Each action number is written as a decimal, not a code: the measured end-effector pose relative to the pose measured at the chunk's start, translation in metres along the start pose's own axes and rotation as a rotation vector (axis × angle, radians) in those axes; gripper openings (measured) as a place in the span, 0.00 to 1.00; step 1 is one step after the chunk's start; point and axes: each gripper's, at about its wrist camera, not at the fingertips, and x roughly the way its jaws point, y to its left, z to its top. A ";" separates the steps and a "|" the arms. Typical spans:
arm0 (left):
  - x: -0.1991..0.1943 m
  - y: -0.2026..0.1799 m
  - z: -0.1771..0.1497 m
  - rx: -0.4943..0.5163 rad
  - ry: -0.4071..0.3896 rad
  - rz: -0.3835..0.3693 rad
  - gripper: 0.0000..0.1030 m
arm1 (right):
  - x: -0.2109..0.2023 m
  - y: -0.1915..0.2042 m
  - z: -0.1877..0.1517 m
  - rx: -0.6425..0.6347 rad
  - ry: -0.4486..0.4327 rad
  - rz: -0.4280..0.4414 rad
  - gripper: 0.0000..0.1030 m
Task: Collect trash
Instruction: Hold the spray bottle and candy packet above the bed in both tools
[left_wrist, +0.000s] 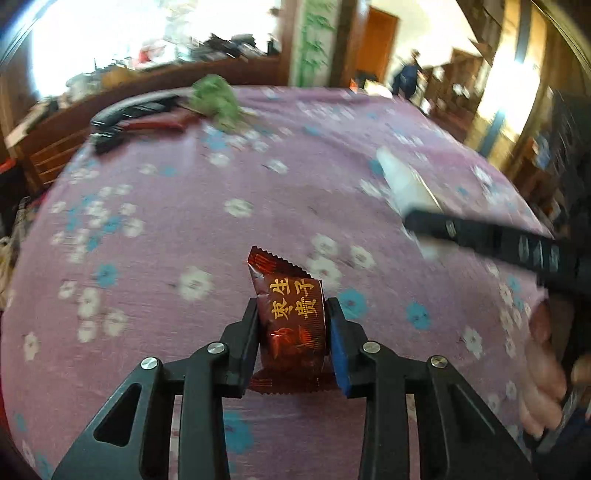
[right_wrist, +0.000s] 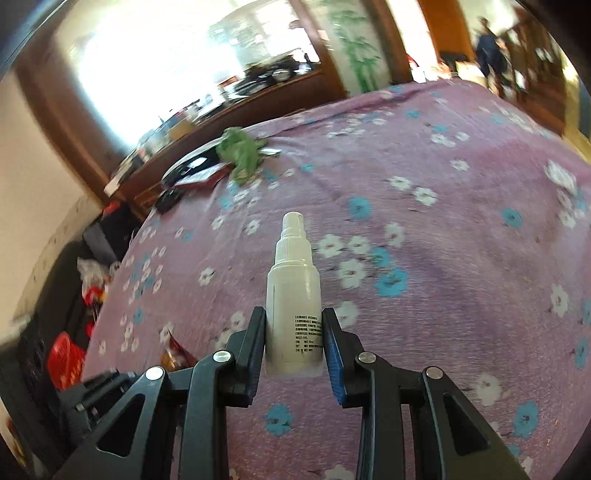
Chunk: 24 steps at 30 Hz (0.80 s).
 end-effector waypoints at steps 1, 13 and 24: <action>-0.003 0.004 0.001 -0.014 -0.019 0.020 0.32 | 0.000 0.004 -0.002 -0.019 -0.002 0.000 0.32; -0.023 0.048 0.007 -0.153 -0.160 0.257 0.32 | 0.002 0.043 -0.017 -0.203 -0.021 -0.001 0.32; -0.022 0.048 0.005 -0.138 -0.153 0.313 0.32 | 0.003 0.054 -0.022 -0.251 -0.019 0.006 0.32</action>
